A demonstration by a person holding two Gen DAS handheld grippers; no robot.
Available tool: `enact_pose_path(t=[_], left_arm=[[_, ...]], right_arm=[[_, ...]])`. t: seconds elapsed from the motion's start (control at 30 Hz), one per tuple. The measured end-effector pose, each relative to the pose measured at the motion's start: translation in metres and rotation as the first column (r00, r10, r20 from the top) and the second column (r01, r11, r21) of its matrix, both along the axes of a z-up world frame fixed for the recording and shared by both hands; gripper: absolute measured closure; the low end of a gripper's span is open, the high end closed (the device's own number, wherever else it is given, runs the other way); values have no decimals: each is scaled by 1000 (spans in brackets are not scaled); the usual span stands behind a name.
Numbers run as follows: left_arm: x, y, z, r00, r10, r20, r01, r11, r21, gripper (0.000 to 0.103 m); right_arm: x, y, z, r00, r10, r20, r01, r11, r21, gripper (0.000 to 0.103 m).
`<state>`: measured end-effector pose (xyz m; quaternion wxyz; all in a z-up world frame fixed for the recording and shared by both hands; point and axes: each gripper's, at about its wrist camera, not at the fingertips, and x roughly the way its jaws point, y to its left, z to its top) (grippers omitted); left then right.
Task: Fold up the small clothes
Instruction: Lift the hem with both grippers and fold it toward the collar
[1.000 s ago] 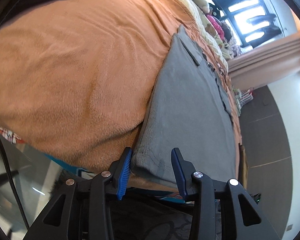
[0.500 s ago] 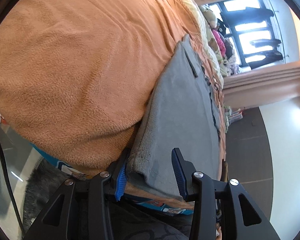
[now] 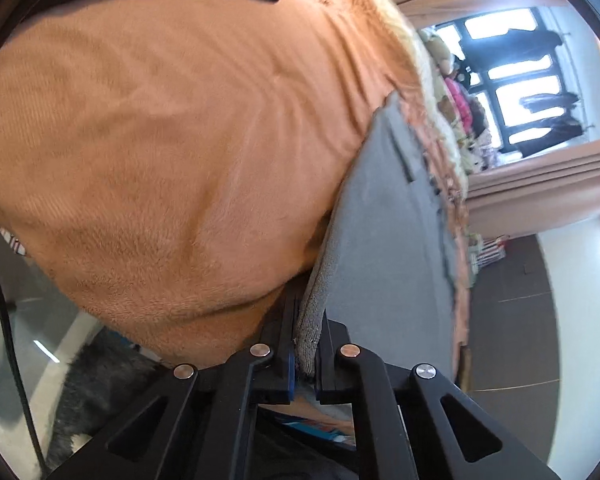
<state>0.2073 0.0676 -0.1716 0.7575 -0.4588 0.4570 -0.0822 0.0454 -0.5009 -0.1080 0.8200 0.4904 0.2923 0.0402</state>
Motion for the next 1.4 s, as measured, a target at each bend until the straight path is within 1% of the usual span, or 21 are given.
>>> enact_pose_path(t=[0.1, 0.23, 0.43, 0.47, 0.53, 0.57, 0.67, 0.73, 0.87, 0.97, 1.2, 1.4], left_arm=[[-2, 3, 15, 999, 0, 32, 0, 1000, -4, 98], [-10, 10, 35, 997, 7, 77, -4, 1000, -30, 98], [-28, 25, 66, 987, 14, 158, -3, 998, -67, 98], [-32, 28, 71, 985, 15, 171, -1, 997, -82, 98], [-37, 31, 77, 982, 16, 188, 5, 994, -113, 98], [-42, 33, 79, 981, 15, 193, 8, 993, -116, 99], [-57, 37, 88, 979, 18, 203, 12, 989, -146, 99], [-68, 40, 96, 976, 19, 219, 13, 989, -144, 99], [-92, 47, 113, 967, 40, 253, 2, 987, -164, 99], [-109, 54, 128, 959, 53, 280, -4, 985, -173, 99], [-139, 61, 156, 942, 69, 327, -12, 985, -174, 99], [-162, 67, 177, 929, 88, 359, -18, 981, -195, 99]], right_arm=[[-6, 8, 15, 1000, 12, 24, -11, 1000, -9, 103], [-19, 16, 28, 998, 26, 64, -25, 1000, -12, 103], [-35, 22, 29, 995, 40, 93, -39, 999, -12, 103], [-40, 19, 28, 995, 39, 93, -38, 999, -12, 103], [-45, 21, 29, 995, 37, 89, -37, 999, -1, 103], [-43, 23, 32, 995, 35, 93, -36, 999, 4, 103], [-53, 23, 40, 992, 40, 121, -41, 999, 12, 103], [-61, 20, 43, 990, 40, 134, -43, 999, 18, 103], [-81, 16, 49, 986, 47, 160, -51, 998, 20, 103], [-88, 17, 49, 982, 49, 181, -54, 998, 21, 103], [-111, 18, 53, 976, 53, 213, -59, 998, 19, 103], [-123, 12, 60, 969, 48, 241, -55, 998, 23, 103]])
